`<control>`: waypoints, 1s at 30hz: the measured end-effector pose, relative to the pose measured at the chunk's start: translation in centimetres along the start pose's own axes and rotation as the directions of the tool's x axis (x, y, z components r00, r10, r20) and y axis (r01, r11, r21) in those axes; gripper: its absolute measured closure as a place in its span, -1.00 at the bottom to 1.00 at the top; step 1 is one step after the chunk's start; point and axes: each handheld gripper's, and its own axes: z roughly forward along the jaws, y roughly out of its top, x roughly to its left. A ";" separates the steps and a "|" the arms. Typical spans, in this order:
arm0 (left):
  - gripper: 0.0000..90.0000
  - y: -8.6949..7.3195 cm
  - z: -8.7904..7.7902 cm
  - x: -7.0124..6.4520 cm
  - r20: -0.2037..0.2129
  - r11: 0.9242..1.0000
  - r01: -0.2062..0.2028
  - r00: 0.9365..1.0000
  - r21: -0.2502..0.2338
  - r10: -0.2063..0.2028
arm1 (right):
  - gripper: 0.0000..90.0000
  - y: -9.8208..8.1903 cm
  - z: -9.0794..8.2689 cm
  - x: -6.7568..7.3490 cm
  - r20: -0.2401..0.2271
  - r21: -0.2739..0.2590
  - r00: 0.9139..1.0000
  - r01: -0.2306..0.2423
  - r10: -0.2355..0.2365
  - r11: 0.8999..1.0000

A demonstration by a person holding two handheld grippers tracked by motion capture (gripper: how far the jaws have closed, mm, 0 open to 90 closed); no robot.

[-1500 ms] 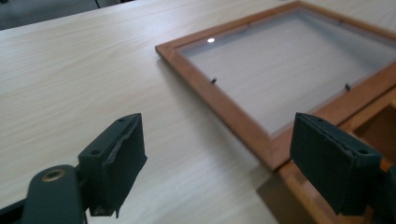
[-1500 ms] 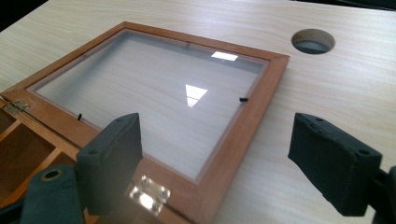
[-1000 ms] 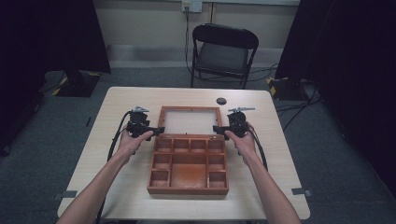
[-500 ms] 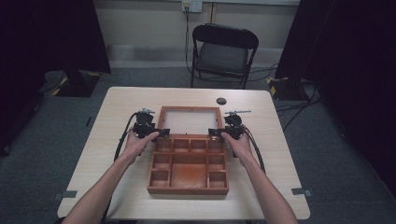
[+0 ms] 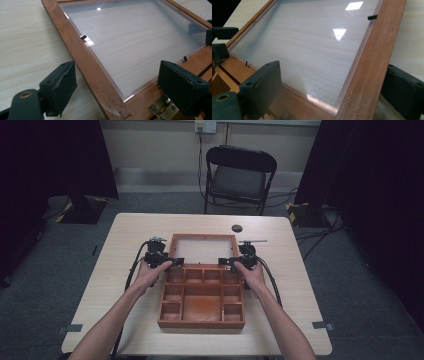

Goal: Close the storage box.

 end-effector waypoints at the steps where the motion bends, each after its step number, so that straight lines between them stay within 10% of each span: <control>1: -0.67 0.0 0.0 0.0 0.002 1.000 0.000 1.000 -0.001 0.000 | -0.81 0.0 0.0 0.1 0.004 -0.004 1.000 0.013 -0.013 1.000; 30: -0.67 0.0 0.3 0.1 -0.011 1.000 0.020 1.000 -0.012 -0.020 | -0.80 0.1 -0.5 0.7 0.051 -0.025 0.997 0.065 -0.064 0.998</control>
